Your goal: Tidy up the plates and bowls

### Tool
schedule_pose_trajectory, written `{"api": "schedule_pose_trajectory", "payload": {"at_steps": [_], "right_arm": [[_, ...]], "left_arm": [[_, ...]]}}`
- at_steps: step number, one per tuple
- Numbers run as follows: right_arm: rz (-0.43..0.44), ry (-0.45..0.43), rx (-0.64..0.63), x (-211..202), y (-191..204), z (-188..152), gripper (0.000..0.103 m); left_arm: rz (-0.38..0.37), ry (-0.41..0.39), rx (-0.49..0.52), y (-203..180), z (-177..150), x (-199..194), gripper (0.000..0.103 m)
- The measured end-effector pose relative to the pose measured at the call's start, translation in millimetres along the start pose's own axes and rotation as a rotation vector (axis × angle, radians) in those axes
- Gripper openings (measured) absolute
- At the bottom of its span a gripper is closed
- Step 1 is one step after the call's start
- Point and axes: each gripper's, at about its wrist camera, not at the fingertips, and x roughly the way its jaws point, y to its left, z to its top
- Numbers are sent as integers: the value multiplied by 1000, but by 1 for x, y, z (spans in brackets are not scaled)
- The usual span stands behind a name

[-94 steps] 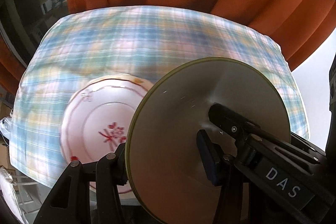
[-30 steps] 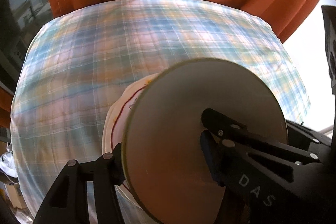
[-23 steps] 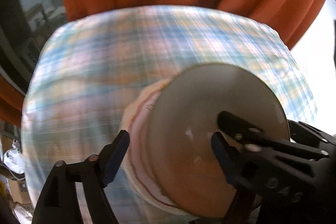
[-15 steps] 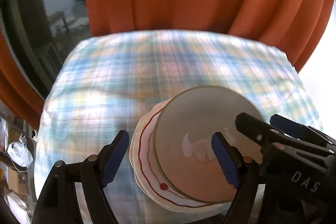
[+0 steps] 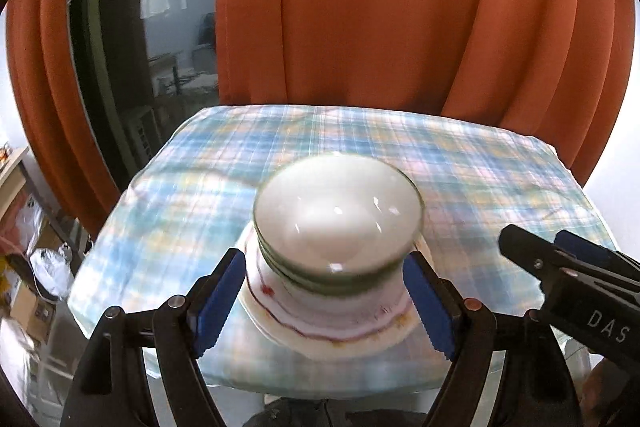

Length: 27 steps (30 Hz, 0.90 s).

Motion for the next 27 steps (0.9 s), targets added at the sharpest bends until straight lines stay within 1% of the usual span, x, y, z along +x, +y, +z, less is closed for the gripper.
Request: {"api": "schedule_pose_trajectory", "payload": {"at_steps": [2, 4, 6, 9, 11, 13, 14, 17, 20, 27], "right_arm": [[-22, -27, -16, -6, -11, -10, 84], [-55, -50, -23, -12, -21, -19, 84], [-74, -76, -31, -19, -31, -28, 84], [-101, -113, -48, -29, -41, -39, 84], [-118, -135, -52, -35, -47, -46, 87], [-112, -143, -41, -38, -52, -51, 92], [-103, -146, -34, -40, -54, -55, 92], [-104, -154, -27, -44, -56, -58, 93], [-104, -171, -26, -50, -57, -58, 93], [-113, -166, -23, -49, -59, -59, 93]], "left_arm": [[12, -10, -11, -8, -11, -4, 92], [30, -25, -38, -12, -23, -10, 93], [20, -48, -60, -16, -30, -17, 93], [21, -51, -29, -27, -40, -23, 93], [22, -54, -5, -33, -43, -26, 93], [28, -66, 13, -37, -45, -30, 93], [34, -71, 16, -38, -45, -32, 94], [41, -81, 10, -38, -46, -36, 100], [26, -95, 3, -37, -46, -38, 103], [21, -92, 7, -40, -47, -39, 103]]}}
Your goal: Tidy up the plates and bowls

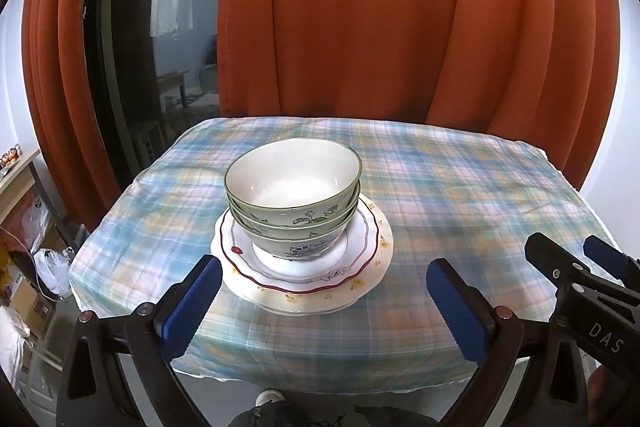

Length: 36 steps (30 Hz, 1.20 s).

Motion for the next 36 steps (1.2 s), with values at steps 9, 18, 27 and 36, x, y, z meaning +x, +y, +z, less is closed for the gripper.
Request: {"api": "schedule_pose_trajectory", "payload": {"at_steps": [9, 18, 27, 36], "right_arm": [[-2, 15, -15, 2, 0, 1, 93], [2, 29, -25, 5, 0, 0, 94], [-1, 38, -21, 7, -3, -1, 94], [-5, 37, -10, 7, -8, -1, 94]], "left_arm": [[5, -2, -11, -2, 0, -2, 103], [16, 5, -16, -2, 1, -1, 103], [17, 12, -11, -6, -1, 2, 103], [12, 12, 7, -12, -1, 3, 103]]}}
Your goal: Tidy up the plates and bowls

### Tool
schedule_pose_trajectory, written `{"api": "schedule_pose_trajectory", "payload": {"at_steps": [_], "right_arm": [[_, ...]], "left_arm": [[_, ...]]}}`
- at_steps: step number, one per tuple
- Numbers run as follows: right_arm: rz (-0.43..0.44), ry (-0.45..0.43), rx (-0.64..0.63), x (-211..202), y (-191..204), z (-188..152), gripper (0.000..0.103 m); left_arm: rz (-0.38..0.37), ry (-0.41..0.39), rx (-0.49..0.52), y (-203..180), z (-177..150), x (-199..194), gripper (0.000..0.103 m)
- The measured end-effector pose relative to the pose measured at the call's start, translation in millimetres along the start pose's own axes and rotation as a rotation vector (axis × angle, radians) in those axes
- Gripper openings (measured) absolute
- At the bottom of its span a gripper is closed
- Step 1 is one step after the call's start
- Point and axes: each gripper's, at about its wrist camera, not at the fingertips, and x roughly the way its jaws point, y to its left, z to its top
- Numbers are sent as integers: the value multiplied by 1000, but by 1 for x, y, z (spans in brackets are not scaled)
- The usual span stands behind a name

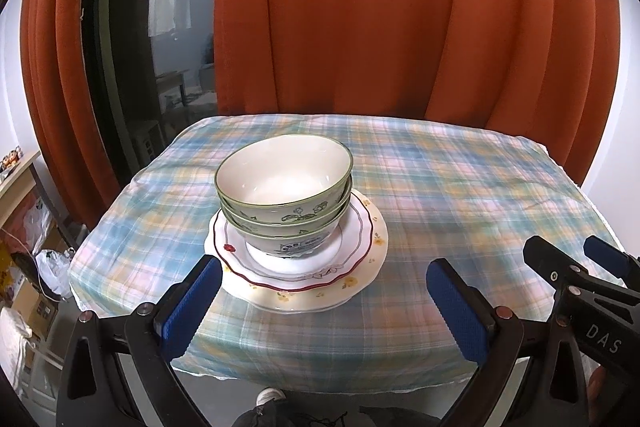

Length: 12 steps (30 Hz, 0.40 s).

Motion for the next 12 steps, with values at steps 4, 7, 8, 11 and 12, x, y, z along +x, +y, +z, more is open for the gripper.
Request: {"api": "schedule_pose_trajectory", "payload": {"at_steps": [4, 7, 8, 11, 12], "right_arm": [[-2, 0, 5, 0, -2, 0, 94], [-2, 0, 6, 0, -3, 1, 94], [-2, 0, 7, 0, -3, 1, 94], [-6, -2, 11, 1, -4, 1, 94], [-10, -3, 14, 1, -5, 1, 94]], "left_arm": [[-2, 2, 5, -2, 0, 1, 103], [-3, 4, 7, -3, 0, 1, 103], [-4, 4, 8, -3, 0, 2, 103], [-15, 5, 19, -7, 0, 2, 103], [-16, 5, 25, -9, 0, 2, 103]]}}
